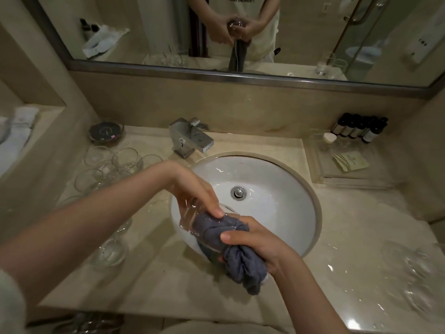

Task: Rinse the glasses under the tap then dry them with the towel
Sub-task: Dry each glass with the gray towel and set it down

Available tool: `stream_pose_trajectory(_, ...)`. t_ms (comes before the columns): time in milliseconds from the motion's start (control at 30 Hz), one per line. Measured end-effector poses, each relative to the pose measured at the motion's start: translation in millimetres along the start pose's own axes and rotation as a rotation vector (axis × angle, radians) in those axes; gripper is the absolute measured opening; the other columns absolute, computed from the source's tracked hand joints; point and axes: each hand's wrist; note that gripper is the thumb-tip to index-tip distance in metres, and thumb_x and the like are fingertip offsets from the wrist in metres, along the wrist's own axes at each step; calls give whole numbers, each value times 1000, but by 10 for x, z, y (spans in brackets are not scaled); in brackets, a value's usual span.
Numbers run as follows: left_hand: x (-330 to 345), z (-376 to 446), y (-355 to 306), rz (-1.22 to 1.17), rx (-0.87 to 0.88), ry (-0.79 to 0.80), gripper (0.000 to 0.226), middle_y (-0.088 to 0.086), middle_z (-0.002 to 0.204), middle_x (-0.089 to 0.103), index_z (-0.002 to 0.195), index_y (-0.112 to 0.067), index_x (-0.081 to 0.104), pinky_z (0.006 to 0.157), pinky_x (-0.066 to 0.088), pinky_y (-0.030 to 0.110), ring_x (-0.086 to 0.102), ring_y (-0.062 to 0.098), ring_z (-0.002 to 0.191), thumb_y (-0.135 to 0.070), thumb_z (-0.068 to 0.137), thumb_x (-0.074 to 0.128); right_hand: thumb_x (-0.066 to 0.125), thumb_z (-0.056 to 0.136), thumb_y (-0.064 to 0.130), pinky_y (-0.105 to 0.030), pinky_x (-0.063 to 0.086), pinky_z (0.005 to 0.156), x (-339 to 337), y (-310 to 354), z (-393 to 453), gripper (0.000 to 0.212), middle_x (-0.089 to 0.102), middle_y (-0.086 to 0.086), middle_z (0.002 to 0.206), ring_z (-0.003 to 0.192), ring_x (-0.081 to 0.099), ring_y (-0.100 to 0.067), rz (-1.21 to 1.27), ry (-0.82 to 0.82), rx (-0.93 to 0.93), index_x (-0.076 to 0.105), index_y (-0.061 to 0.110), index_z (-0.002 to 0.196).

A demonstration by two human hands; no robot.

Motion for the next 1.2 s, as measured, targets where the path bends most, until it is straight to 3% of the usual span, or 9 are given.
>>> stream_pose_trajectory(100,-37,38,-39,56,-71,109,85,2,80,74,132,2,52,57,56,23,71,14,64,-40,62,77,77,56,22,-30,57,63,22,6,26,46,63,-12,84,71,63,-19,-23,37,25,68,6,98)
stream_pose_trajectory(200,-45,56,-8,75,-78,146,90,6,76,73,119,2,59,56,56,22,71,15,62,-48,50,88,87,53,25,-31,58,66,12,-18,41,56,62,-17,94,78,63,-22,-9,51,17,70,8,104)
stream_pose_trajectory(300,-55,8,112,-5,-4,96,104,8,78,72,109,-3,61,55,57,24,70,16,63,-62,30,93,93,51,32,-32,58,63,-25,-23,64,66,67,-17,99,78,67,-23,111,50,-42,72,12,110)
stream_pose_trajectory(400,-74,-115,305,-71,89,-4,109,4,88,74,116,-3,60,55,56,24,70,17,73,-63,32,91,94,51,28,-30,57,58,-42,18,56,72,70,-17,89,70,69,-22,240,7,-103,66,4,113)
stream_pose_trajectory(567,-27,-315,807,-383,349,-405,100,5,97,75,115,-12,58,75,53,30,69,21,90,-57,33,94,100,16,25,-28,53,42,-97,7,11,79,64,-19,60,46,64,-25,482,-191,-69,69,0,85)
stream_pose_trajectory(733,152,-367,1234,-600,545,-939,109,-2,100,73,116,-27,54,77,49,19,68,5,91,-52,19,95,99,10,25,-28,53,41,-75,-57,57,93,64,-18,60,46,63,-26,544,-248,-11,62,0,91)
stream_pose_trajectory(867,238,-339,1426,-615,521,-1147,94,-1,108,69,118,-38,55,76,53,20,69,8,98,-36,30,87,98,19,22,-30,55,43,-68,-112,111,85,65,-17,63,44,63,-27,549,-260,23,62,3,93)
stream_pose_trajectory(967,263,-261,1561,-533,405,-1291,94,-6,111,67,115,-29,58,84,53,29,66,11,101,-45,27,86,100,15,25,-30,56,46,-84,-150,142,93,67,-18,70,47,63,-28,567,-264,28,61,4,97)
stream_pose_trajectory(1200,281,-63,1677,-321,217,-1491,105,-2,115,61,118,-23,60,89,48,33,62,14,103,-61,22,79,100,13,22,-32,56,49,-125,-200,150,96,68,-17,74,54,66,-26,631,-299,1,61,4,99)
Point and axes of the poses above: each hand's wrist, its own z-axis towards the middle knuckle, its own x-axis out of the palm, y = z × x
